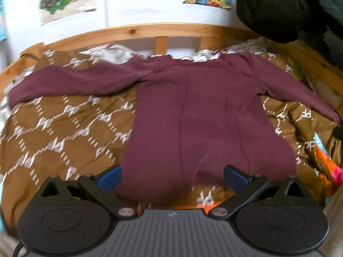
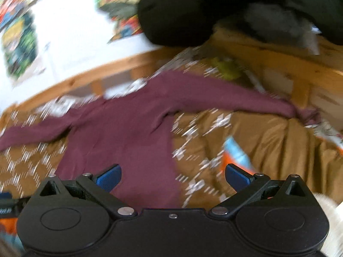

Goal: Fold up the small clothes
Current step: 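Move the right gripper to the cuff of the sleeve by the bed rail, then close the right gripper on the maroon sleeve cuff, then carry the held sleeve across the shirt body with the right gripper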

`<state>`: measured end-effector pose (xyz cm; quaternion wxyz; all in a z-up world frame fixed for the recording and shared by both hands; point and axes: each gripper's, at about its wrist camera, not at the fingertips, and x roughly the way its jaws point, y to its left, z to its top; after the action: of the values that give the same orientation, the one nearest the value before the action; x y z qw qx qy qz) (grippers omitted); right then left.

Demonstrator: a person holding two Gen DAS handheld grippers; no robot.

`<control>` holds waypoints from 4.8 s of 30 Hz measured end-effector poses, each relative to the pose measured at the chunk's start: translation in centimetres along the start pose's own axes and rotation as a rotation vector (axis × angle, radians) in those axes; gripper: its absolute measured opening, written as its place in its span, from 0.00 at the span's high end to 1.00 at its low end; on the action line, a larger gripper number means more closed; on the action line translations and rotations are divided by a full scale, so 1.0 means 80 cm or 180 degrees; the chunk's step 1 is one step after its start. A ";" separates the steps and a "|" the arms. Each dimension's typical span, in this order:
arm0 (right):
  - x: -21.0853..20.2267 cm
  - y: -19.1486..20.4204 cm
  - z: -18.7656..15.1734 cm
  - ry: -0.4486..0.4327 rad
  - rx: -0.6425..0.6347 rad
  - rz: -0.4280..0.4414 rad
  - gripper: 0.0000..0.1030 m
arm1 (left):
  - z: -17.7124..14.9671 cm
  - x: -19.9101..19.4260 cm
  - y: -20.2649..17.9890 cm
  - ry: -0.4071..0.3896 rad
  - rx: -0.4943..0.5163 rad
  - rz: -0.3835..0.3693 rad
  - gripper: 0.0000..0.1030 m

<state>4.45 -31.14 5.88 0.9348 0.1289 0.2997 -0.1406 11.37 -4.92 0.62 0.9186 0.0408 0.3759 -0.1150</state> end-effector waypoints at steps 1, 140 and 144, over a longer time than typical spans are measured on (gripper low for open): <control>0.002 -0.013 0.007 -0.0051 0.0122 -0.0034 0.00 | 0.009 0.008 -0.002 -0.0007 0.0027 -0.0017 0.01; 0.212 0.133 0.023 0.0952 -0.1071 0.1663 0.36 | 0.047 0.150 0.147 0.0478 -0.1476 0.0097 0.01; 0.205 0.185 0.008 0.0905 -0.1504 0.1907 0.38 | 0.048 0.153 0.163 0.0467 -0.1642 0.0169 0.01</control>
<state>22.65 -20.69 -1.10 0.8875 0.0103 0.3993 0.2300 25.61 4.93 -5.35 0.8716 -0.1765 0.4572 0.0119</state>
